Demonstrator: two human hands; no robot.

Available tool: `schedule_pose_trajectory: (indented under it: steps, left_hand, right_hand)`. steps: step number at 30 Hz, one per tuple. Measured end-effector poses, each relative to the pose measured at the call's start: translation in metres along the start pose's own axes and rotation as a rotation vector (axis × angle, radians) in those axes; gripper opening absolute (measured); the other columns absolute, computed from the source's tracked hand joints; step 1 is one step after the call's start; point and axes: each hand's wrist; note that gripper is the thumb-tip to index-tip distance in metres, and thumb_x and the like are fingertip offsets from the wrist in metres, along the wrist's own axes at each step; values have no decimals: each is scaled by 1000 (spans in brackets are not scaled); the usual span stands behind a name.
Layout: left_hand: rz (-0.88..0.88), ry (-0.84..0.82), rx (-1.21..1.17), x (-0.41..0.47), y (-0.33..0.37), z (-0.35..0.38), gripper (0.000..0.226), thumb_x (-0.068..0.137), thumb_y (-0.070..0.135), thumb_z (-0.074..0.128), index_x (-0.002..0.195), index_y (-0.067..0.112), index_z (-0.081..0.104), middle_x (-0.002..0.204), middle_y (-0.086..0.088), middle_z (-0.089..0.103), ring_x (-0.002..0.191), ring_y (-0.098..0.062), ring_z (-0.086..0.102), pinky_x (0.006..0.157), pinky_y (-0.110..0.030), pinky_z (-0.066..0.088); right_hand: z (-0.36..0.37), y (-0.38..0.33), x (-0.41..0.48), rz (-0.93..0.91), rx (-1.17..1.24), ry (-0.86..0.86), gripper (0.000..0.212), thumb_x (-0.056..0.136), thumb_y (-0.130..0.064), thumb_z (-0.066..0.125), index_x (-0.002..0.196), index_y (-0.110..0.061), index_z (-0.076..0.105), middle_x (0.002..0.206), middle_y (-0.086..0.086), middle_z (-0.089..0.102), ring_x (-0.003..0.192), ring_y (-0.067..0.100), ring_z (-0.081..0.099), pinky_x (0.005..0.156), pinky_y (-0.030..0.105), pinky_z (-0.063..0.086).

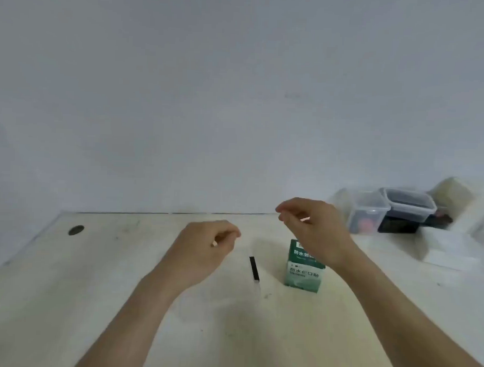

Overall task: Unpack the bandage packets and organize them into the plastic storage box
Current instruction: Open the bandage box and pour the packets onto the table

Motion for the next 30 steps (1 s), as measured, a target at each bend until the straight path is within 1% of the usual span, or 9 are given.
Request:
schedule_pose_trajectory:
  steps: [3, 5, 8, 12, 17, 22, 24, 26, 30]
  left_hand:
    - [41, -178, 203, -12, -33, 59, 42, 91, 56, 50, 130, 40, 54, 139, 22, 48, 132, 0, 37, 109, -24, 31]
    - [69, -264, 411, -22, -55, 97, 67, 84, 74, 32, 144, 44, 35, 155, 15, 28, 143, -7, 22, 116, -31, 22]
    - [177, -100, 647, -29, -73, 123, 59, 87, 71, 23, 133, 44, 50, 141, 8, 52, 132, -16, 47, 104, -40, 39]
    - [285, 112, 617, -31, -83, 135, 37, 92, 51, 36, 111, 39, 66, 115, 9, 70, 111, -16, 65, 93, -39, 49]
    - [248, 368, 620, -42, -104, 147, 34, 81, 5, 69, 107, 26, 70, 128, -7, 64, 123, -28, 57, 102, -46, 44]
    - [240, 374, 43, -51, -83, 141, 38, 89, 43, 48, 123, 33, 63, 140, 15, 49, 132, 1, 39, 108, -12, 27]
    - [199, 248, -112, -55, -75, 146, 48, 84, 55, 50, 130, 43, 53, 139, 22, 48, 132, 2, 40, 110, -21, 33]
    - [187, 230, -155, -59, -69, 149, 50, 81, 57, 56, 129, 44, 51, 125, 23, 57, 121, -1, 51, 101, -27, 45]
    - [182, 315, -251, -61, -64, 145, 38, 81, 40, 69, 118, 36, 60, 104, 21, 66, 104, 5, 59, 79, -7, 46]
  right_hand:
    - [22, 51, -13, 6, -222, 72, 19, 88, -24, 63, 106, -27, 70, 116, -9, 63, 115, 11, 52, 98, 33, 43]
    - [32, 84, -20, 80, -416, 74, 43, 84, -39, 67, 125, -32, 59, 139, -2, 47, 136, 19, 29, 106, 43, 33]
    - [37, 118, -29, 217, -483, -21, 87, 73, -52, 74, 146, -42, 27, 158, -1, 13, 146, 22, 5, 111, 53, 23]
    - [43, 149, -31, 86, -268, -113, 88, 71, -19, 81, 142, -38, 32, 147, -5, 27, 133, 24, 35, 109, 38, 36]
    - [55, 145, -46, -118, -191, -136, 64, 69, -14, 82, 112, -42, 45, 115, -21, 43, 104, 9, 50, 82, 20, 41]
    - [77, 134, -61, -134, 192, -171, 49, 64, -27, 90, 103, -37, 62, 108, -13, 62, 101, 11, 61, 83, 31, 55]
    - [79, 127, -66, -105, 328, -185, 42, 66, -31, 87, 103, -28, 67, 100, -6, 69, 93, 14, 66, 78, 30, 58]
    - [81, 122, -70, -59, 416, -205, 37, 69, -31, 82, 103, -22, 69, 96, -2, 72, 87, 16, 70, 76, 30, 59]
    - [76, 122, -74, 45, 497, -386, 44, 75, -24, 80, 115, -26, 63, 107, 1, 71, 98, 19, 70, 84, 32, 57]
Point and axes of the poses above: each hand's wrist, its own x-axis towards the middle knuckle, its own z-axis out of the palm, y = z × x
